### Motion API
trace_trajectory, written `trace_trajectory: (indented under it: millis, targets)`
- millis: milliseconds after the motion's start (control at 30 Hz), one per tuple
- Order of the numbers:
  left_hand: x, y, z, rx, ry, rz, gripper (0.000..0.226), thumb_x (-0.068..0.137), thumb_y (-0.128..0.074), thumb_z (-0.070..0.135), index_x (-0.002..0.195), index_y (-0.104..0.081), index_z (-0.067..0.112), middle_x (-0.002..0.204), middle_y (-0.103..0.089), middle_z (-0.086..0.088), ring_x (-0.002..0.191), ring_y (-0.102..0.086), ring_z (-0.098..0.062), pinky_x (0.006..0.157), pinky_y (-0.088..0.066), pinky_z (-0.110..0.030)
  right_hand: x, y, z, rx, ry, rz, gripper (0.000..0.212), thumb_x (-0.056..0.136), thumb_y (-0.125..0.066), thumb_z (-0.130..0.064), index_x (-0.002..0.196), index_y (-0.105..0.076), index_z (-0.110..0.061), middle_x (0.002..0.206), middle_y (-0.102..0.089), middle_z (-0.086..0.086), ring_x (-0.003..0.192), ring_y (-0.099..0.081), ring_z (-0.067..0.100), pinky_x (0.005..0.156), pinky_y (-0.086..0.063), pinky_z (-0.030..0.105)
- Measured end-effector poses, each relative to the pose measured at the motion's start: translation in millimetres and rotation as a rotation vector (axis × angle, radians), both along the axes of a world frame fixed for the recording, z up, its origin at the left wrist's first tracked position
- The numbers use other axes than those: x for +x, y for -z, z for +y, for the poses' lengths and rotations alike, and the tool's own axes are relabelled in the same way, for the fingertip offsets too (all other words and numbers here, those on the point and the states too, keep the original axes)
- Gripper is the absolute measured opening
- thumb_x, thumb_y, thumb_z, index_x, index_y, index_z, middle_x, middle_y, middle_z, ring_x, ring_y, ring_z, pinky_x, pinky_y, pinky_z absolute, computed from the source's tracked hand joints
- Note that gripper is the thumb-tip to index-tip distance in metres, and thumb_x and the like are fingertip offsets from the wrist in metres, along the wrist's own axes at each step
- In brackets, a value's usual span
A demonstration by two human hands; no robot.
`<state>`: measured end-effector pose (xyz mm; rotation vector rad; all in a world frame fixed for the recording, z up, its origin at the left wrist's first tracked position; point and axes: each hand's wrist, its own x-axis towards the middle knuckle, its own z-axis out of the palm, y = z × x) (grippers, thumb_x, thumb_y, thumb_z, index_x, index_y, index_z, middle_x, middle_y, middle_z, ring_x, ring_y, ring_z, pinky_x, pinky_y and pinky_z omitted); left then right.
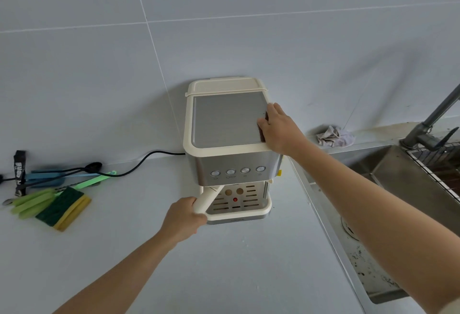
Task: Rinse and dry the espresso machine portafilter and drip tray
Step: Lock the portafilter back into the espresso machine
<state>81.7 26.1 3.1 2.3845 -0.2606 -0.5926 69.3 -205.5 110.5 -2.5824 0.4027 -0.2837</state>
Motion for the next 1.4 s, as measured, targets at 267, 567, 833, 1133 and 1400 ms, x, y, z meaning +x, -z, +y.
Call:
trace_trajectory:
  millis: [267, 567, 833, 1133, 1400]
  targets:
    - [-37, 11, -25, -0.032, -0.112, 0.009, 0.008, 0.078, -0.052, 0.012, 0.085, -0.050, 0.009, 0.075, -0.055, -0.005, 0.070, -0.056, -0.027, 0.053, -0.039, -0.027, 0, -1, 2, -0.040, 0.006, 0.034, 0.027, 0.096, -0.030, -0.006, 0.071, -0.040, -0.010, 0.118, -0.040, 0.026, 0.110, -0.042, 0.035, 0.072, -0.030, 0.030]
    - [-57, 6, -47, -0.055, -0.224, 0.023, 0.011, 0.083, -0.051, 0.013, 0.092, -0.048, 0.008, 0.102, -0.063, -0.015, 0.095, -0.062, -0.034, 0.071, -0.050, -0.036, 1, 0, 2, -0.018, 0.031, -0.009, 0.043, 0.094, -0.031, 0.000, 0.059, -0.017, -0.019, 0.119, -0.038, 0.026, 0.113, -0.039, 0.034, 0.070, -0.029, 0.031]
    - [-71, 8, -70, 0.025, -0.372, -0.010, 0.025, 0.085, -0.052, 0.018, 0.107, -0.053, 0.006, 0.108, -0.063, -0.011, 0.100, -0.059, -0.032, 0.072, -0.041, -0.030, 4, 4, 3, -0.010, 0.067, -0.024, 0.037, 0.095, -0.031, -0.006, 0.062, -0.020, -0.020, 0.121, -0.038, 0.021, 0.106, -0.044, 0.034, 0.069, -0.028, 0.031]
    - [-79, 3, -81, 0.028, -0.456, -0.007, 0.034, 0.085, -0.057, 0.024, 0.111, -0.053, 0.003, 0.112, -0.063, -0.012, 0.104, -0.059, -0.033, 0.078, -0.045, -0.034, 3, 1, 5, 0.024, 0.033, 0.020, 0.014, 0.095, -0.032, -0.010, 0.096, -0.045, -0.009, 0.126, -0.037, 0.019, 0.103, -0.045, 0.031, 0.071, -0.031, 0.033]
    - [-80, 4, -83, 0.023, -0.461, -0.044, 0.032, 0.086, -0.055, 0.023, 0.110, -0.054, 0.003, 0.110, -0.064, -0.013, 0.102, -0.059, -0.035, 0.079, -0.047, -0.036, 0, 1, 4, -0.127, -0.012, 0.082, 0.020, 0.093, -0.032, -0.001, 0.101, -0.050, 0.000, 0.126, -0.033, 0.021, 0.121, -0.031, 0.034, 0.077, -0.032, 0.031]
